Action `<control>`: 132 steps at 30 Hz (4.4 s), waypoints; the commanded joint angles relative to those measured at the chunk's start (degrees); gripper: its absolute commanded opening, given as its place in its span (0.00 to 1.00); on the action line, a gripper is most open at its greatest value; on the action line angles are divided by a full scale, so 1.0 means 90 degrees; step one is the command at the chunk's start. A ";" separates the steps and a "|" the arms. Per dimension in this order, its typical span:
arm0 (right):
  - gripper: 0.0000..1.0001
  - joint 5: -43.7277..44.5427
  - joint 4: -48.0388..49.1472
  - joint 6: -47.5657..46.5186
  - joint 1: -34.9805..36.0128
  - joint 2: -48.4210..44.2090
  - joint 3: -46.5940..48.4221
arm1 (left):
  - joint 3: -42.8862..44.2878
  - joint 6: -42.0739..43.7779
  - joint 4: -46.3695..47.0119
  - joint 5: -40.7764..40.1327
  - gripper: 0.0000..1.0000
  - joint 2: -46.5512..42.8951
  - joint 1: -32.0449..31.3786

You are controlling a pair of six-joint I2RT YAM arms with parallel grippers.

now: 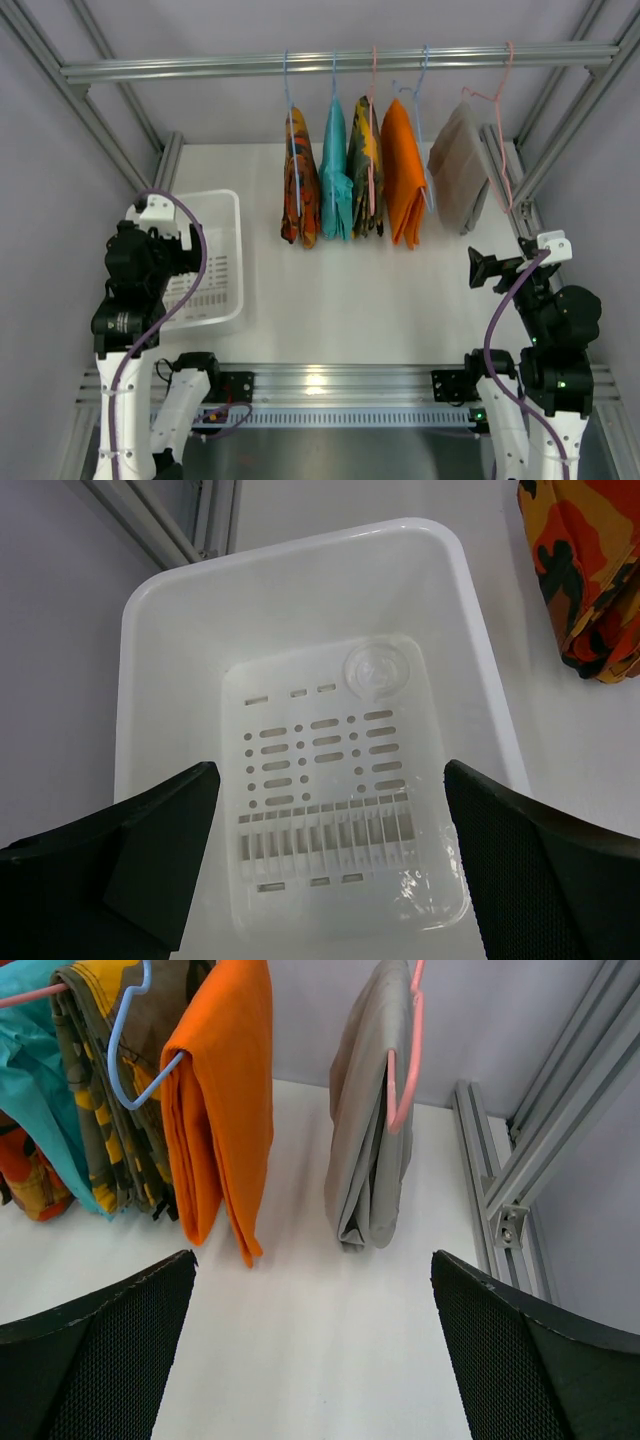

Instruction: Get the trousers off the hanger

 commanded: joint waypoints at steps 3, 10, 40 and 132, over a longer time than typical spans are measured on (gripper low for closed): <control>0.99 -0.0070 -0.0047 0.0064 -0.0072 0.0008 0.0014 | 0.0119 -0.0312 0.0126 0.0155 0.99 -0.0126 0.0044; 1.00 -0.0109 -0.0087 0.0055 -0.0072 -0.0012 0.0005 | 0.0665 -0.0996 -0.0039 0.1257 0.99 0.0244 0.0034; 0.99 0.0184 -0.0184 -0.0160 -0.0072 0.0642 0.0425 | 0.1526 -0.8048 0.5241 0.4619 0.86 0.3633 -0.1293; 0.83 -0.2297 0.3048 0.5454 0.2896 0.4381 0.2992 | 0.0198 -0.6223 0.5556 0.4131 0.00 0.1417 -0.2857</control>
